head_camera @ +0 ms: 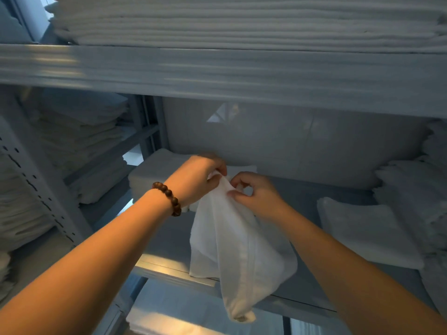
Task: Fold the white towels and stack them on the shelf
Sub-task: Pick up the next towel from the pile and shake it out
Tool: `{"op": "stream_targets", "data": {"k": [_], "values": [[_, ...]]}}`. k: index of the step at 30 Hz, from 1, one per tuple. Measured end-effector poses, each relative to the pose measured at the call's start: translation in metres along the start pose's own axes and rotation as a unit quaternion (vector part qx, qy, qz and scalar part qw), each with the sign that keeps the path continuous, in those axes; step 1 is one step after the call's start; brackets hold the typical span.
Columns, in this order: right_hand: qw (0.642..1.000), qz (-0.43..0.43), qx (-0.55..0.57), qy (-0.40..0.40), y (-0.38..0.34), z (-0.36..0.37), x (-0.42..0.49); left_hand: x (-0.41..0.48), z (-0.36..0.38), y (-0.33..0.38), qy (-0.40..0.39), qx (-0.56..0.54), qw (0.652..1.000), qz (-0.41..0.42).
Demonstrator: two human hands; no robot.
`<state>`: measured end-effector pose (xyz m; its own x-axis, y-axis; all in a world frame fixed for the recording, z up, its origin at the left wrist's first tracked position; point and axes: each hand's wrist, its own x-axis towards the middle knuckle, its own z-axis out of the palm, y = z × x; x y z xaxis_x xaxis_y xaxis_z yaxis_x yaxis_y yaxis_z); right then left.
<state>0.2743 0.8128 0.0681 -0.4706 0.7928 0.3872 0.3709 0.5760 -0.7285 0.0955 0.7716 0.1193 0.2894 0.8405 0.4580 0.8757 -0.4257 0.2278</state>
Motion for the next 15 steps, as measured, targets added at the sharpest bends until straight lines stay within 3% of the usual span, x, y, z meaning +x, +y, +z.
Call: {"op": "stream_targets", "data": {"k": [5, 9, 15], "values": [[0.996, -0.044, -0.051, 0.053, -0.018, 0.019, 0.008, -0.009, -0.015, -0.02, -0.055, -0.015, 0.998, 0.009], [0.997, -0.03, -0.045, 0.053, -0.029, 0.026, -0.001, -0.016, -0.028, -0.024, -0.068, -0.025, 0.997, 0.014], [0.997, -0.033, -0.058, 0.032, -0.044, 0.031, -0.028, -0.045, -0.049, -0.004, 0.017, -0.015, 0.998, 0.059]]}}
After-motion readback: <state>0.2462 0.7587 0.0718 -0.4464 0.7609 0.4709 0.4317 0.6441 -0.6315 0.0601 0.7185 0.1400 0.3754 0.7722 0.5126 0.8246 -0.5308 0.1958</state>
